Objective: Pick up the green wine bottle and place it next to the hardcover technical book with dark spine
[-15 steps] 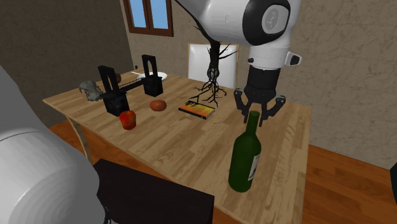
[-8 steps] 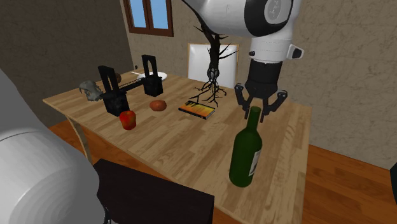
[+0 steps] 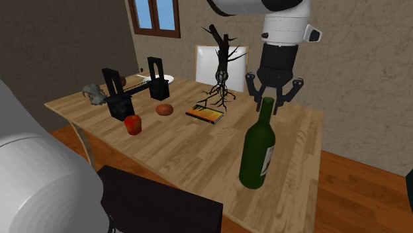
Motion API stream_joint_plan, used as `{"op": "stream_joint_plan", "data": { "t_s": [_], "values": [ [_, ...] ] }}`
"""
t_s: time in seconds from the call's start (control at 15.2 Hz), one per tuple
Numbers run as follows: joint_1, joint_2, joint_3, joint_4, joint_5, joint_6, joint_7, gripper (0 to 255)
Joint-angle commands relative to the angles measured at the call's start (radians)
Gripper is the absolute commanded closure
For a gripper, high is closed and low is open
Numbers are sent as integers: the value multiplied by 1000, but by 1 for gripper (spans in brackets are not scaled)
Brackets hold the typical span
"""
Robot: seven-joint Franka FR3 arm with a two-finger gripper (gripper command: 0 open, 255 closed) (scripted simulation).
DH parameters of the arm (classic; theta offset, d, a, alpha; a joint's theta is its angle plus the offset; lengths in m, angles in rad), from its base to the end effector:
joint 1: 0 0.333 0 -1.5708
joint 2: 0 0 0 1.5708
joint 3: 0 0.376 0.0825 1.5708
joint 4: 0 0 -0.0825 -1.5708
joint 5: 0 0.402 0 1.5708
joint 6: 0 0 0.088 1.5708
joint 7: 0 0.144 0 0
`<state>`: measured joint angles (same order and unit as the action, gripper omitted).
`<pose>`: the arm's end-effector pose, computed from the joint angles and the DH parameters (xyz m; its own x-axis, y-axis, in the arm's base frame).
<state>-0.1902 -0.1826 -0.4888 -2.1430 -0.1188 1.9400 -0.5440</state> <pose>0.3793 -0.3339 0.4841 0.9956 -0.0810 -0.0464 -0.0811 -0.9967 -0.0005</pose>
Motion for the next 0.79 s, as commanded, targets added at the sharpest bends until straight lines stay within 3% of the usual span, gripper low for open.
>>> {"op": "stream_joint_plan", "data": {
  "t_s": [0.0,0.73],
  "values": [
    [0,-6,2,22,-2,-28,0,255],
    [4,-26,14,152,-3,-176,0,255]
  ]
}}
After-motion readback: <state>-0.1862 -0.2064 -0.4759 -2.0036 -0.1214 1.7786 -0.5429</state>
